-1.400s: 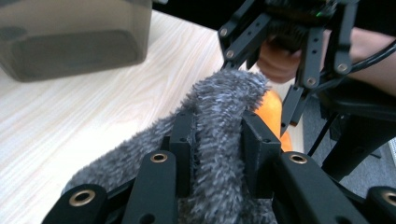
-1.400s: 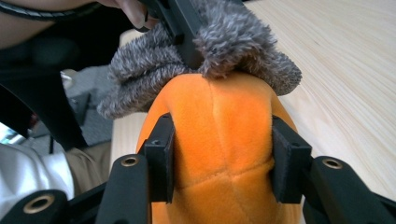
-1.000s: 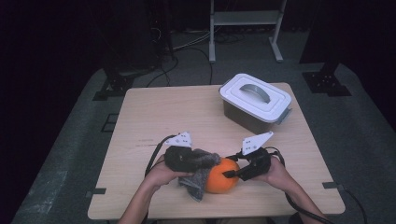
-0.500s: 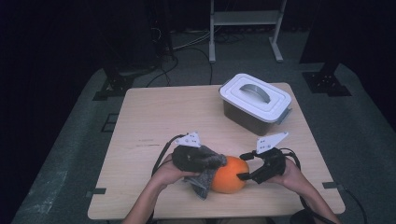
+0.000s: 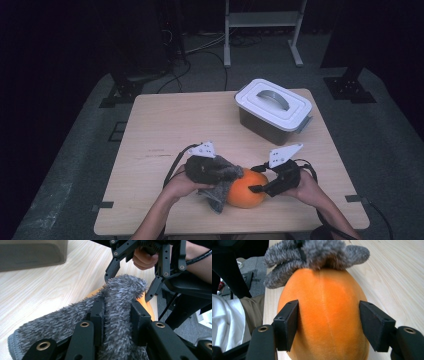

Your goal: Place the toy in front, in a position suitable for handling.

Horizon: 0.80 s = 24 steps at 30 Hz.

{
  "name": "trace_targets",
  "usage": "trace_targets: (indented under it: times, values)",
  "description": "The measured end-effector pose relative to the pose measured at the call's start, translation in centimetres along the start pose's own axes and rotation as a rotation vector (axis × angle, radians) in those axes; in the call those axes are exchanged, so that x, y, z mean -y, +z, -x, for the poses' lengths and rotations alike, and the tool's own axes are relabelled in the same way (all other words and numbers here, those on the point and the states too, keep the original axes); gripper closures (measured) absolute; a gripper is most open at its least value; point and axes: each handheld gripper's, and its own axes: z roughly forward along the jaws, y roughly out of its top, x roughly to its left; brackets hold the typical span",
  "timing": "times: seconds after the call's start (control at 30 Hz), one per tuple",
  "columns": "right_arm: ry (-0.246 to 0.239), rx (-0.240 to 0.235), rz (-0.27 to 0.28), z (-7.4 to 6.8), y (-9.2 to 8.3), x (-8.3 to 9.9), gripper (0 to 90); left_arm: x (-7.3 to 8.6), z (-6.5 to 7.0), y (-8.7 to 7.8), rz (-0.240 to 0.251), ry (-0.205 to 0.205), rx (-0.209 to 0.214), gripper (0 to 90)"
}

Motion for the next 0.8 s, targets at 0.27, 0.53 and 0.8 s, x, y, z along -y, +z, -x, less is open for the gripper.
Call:
trace_targets:
  times: [0.27,0.53,0.8]
  values:
    - [0.027,-0.011,0.021,0.7,-0.8,1.5,33.8,0.1,-0.2,0.0,0.004,-0.004,-0.013,67.1]
    - [0.057,-0.013,-0.01,0.5,-0.9,0.5,25.1,-0.1,-0.1,0.5,0.0,-0.005,-0.005,67.3]
    - [-0.015,0.013,-0.067,-0.9,0.9,-2.0,22.3,-0.2,0.1,0.8,-0.008,0.008,-0.001,67.3]
